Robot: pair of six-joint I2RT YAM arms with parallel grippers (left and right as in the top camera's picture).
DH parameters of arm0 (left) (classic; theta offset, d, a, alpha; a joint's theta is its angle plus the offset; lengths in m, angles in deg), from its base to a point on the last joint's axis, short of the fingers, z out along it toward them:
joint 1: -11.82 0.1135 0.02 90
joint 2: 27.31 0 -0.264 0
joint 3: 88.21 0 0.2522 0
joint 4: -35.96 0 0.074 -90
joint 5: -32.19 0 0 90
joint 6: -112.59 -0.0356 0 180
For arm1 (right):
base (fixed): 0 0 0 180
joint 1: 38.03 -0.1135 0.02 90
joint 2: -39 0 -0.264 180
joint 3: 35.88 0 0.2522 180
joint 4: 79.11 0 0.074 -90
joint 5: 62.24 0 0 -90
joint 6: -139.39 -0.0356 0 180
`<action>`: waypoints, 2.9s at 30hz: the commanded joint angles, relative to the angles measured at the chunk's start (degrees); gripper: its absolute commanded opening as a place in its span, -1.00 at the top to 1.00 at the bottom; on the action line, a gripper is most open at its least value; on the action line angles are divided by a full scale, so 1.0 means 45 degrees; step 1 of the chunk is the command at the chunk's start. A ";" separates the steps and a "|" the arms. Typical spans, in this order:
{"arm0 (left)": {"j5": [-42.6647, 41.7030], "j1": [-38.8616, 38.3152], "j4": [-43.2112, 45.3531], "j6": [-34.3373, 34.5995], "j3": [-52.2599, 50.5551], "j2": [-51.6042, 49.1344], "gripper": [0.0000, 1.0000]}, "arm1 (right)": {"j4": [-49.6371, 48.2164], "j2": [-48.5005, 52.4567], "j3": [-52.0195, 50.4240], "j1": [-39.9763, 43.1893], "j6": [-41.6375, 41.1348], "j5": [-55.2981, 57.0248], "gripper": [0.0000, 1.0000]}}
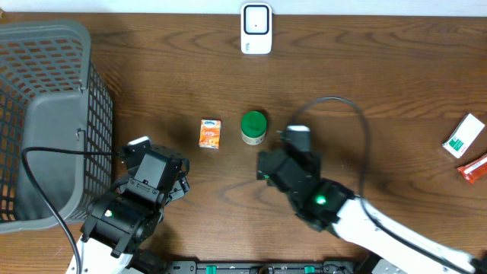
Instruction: Scan the item barcode
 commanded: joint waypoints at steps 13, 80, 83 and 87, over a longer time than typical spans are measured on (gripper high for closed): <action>0.0165 -0.0019 -0.0039 -0.0078 -0.0005 0.0000 -0.54 | 0.0646 -0.1671 0.1462 0.2657 -0.1044 -0.5066 -0.98; 0.0165 -0.0019 -0.0039 -0.0078 -0.0005 0.0000 -0.54 | 1.0166 1.2983 1.5892 0.3696 0.7329 -0.5707 -0.99; 0.0165 -0.0019 -0.0039 -0.0078 -0.0005 0.0000 -0.54 | 1.0156 1.2983 1.6106 0.3725 0.7091 -0.5712 -0.98; 0.0165 -0.0019 -0.0044 -0.0078 -0.0005 0.0000 -0.54 | 1.0205 1.2983 1.6480 0.3725 0.7004 -0.6052 -0.99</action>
